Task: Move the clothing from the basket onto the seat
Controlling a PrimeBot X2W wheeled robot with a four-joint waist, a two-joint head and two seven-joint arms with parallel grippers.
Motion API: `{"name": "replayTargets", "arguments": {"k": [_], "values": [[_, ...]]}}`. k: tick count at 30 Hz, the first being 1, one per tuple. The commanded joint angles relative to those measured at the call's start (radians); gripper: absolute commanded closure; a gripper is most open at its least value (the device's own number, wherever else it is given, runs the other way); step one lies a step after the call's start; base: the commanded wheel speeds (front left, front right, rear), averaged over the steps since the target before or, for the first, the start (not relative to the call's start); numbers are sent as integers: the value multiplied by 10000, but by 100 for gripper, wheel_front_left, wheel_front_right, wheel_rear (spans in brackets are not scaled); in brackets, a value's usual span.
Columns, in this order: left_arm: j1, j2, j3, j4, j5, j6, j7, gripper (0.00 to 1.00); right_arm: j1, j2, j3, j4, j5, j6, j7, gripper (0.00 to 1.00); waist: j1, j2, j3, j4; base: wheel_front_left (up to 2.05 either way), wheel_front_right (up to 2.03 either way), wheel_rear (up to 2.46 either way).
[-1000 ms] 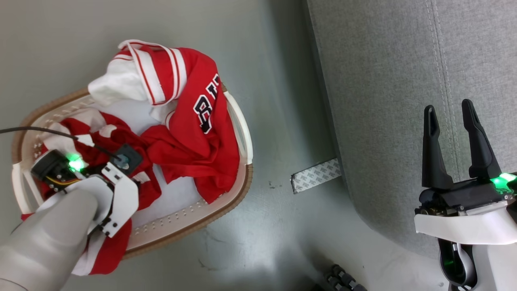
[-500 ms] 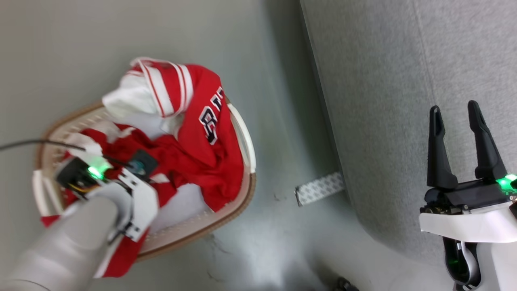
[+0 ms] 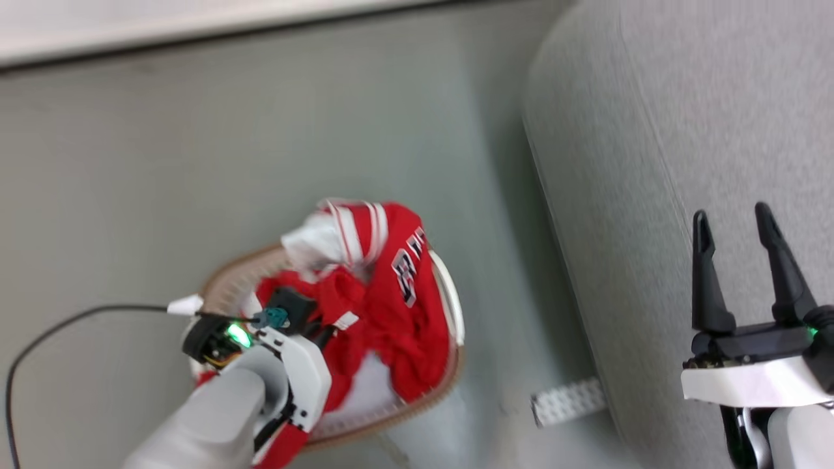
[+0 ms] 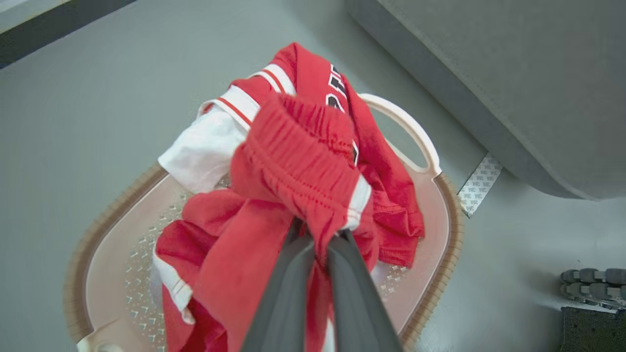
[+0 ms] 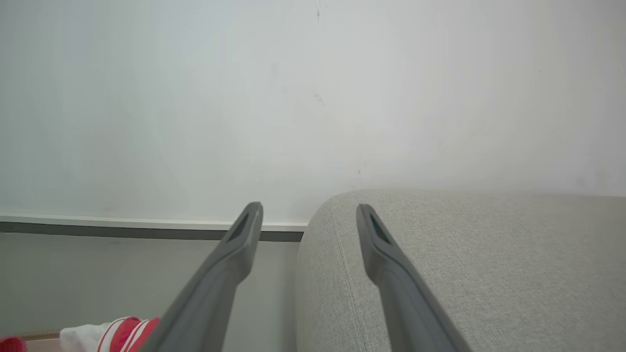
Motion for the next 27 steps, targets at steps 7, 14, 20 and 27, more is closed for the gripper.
{"name": "replayTargets", "arguments": {"k": [7,14,20,27], "values": [[751,-151,1037,-1129,-762,49,-190,100,685,-22,58,429,-270,-21,-20,0,1,0,-2632,1168,0,0,0],[1542,104,2299,-3067,-251,371,-187,100,1248,-18,29,638,-394,-21,-20,0,1,0,-3713,1615,0,0,0],[2040,167,3220,-4492,-29,484,-189,100,1632,-17,69,746,-293,-21,-20,0,1,0,-4417,1948,0,0,0],[2058,212,3724,-5861,-83,622,-160,100,2017,-19,251,827,-161,-21,-20,0,1,0,-5044,2245,0,0,0]]}}
